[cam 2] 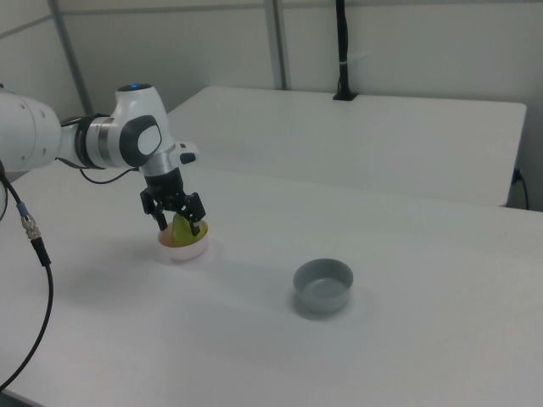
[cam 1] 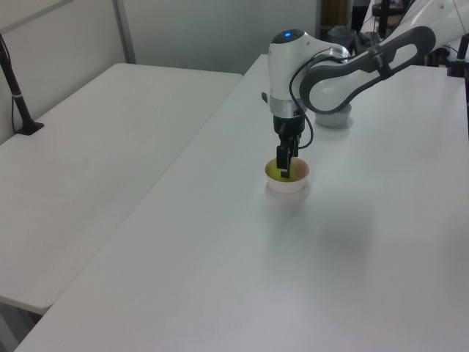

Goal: Pick up a pear from the bowl
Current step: 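Close the gripper around the green pear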

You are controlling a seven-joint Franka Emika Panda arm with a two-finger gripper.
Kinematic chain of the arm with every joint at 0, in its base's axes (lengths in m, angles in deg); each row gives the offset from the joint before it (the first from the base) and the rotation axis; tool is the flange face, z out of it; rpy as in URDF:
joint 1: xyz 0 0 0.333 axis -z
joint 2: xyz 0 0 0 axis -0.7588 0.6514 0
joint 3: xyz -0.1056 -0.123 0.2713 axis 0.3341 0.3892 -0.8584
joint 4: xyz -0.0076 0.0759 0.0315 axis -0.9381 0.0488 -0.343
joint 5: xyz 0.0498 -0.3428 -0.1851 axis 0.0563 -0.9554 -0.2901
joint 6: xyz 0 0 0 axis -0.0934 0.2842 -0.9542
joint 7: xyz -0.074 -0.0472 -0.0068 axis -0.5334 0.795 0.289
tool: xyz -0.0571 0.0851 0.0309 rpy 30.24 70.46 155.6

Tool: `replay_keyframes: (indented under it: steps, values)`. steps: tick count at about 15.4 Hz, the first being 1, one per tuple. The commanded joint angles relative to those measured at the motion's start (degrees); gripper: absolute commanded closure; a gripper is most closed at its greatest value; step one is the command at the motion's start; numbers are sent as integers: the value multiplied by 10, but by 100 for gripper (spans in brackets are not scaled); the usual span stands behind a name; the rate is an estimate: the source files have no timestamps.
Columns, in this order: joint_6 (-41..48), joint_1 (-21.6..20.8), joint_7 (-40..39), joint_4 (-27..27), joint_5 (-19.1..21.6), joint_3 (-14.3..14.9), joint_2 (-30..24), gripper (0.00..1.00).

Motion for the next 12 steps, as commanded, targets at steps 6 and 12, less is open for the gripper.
replay_keyframes:
  steps: [6, 12]
  values:
    - [-47, -5, 10, -1, -5, 4, 17, 11]
    - [-49, -6, 9, 0, -12, 4, 20, 38]
